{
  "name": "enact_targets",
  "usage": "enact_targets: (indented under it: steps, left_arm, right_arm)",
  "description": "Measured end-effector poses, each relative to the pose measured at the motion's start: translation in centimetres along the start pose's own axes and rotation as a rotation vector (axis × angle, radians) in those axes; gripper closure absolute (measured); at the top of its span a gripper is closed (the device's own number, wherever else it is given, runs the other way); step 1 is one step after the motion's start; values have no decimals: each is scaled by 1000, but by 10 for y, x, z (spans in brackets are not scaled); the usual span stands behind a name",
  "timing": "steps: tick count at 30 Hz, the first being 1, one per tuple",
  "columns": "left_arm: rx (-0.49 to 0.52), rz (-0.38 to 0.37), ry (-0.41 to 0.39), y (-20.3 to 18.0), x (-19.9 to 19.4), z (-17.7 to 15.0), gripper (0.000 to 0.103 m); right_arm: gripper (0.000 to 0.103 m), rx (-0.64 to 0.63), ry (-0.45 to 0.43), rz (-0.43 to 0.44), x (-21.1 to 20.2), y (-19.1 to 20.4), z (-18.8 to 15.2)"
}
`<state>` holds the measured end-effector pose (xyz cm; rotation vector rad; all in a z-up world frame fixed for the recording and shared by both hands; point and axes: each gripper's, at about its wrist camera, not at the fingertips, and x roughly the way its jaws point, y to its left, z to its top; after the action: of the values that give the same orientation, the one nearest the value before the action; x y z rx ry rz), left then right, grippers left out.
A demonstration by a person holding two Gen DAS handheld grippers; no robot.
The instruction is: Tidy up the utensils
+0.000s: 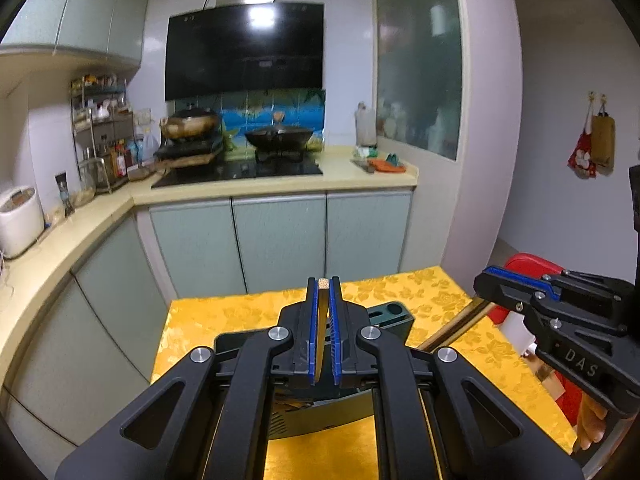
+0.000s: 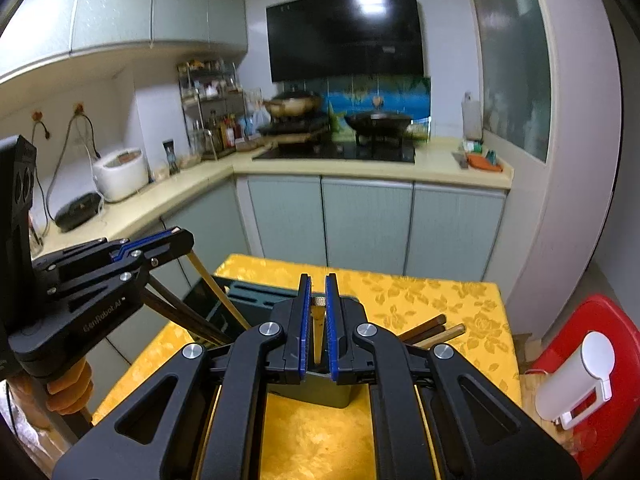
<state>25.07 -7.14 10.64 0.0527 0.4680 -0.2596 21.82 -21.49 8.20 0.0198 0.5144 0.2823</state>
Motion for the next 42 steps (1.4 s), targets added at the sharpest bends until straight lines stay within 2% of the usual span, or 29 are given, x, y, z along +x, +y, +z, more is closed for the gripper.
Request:
enact_targets:
  steps: [7, 10, 12, 13, 14, 15, 17, 18, 25, 29, 35, 42]
  left_arm:
    - [-8, 15, 50, 3, 23, -10, 98]
    - [-18, 10, 60, 4, 27, -11, 95]
    - [-28, 1, 61, 6, 26, -12, 80]
    - [-30, 4, 53, 8, 24, -11, 63]
    - [-31, 10, 43, 8, 22, -10, 51]
    - [-35, 12, 29, 10, 19, -10, 48]
    - [-41, 10, 22, 11, 15, -9, 45]
    - [-46, 10, 16, 12, 11, -9, 44]
    - [-42, 39, -39, 15, -13, -11, 28]
    - [-26, 55, -66, 12, -30, -19, 20]
    - [-16, 73, -81, 8, -50, -40, 15]
    - [-30, 116, -84, 14, -70, -68, 13]
  right_arm:
    - [95, 14, 81, 2, 36, -1, -5]
    - [95, 20, 84, -2, 45, -2, -7]
    - [94, 29, 82, 2, 47, -2, -9]
    - [93, 32, 84, 2, 49, -2, -9]
    - [92, 35, 84, 1, 49, -3, -9]
    - [90, 38, 83, 0, 49, -3, -10]
    - [69, 55, 75, -8, 47, -6, -10]
    - [67, 64, 68, -10, 45, -9, -10]
    - [62, 92, 18, -34, 24, -18, -13]
    - [43, 105, -28, -58, 6, -21, -19]
    - [30, 92, -74, -82, -20, -14, -37]
    - [22, 80, -115, -80, -45, 1, -65]
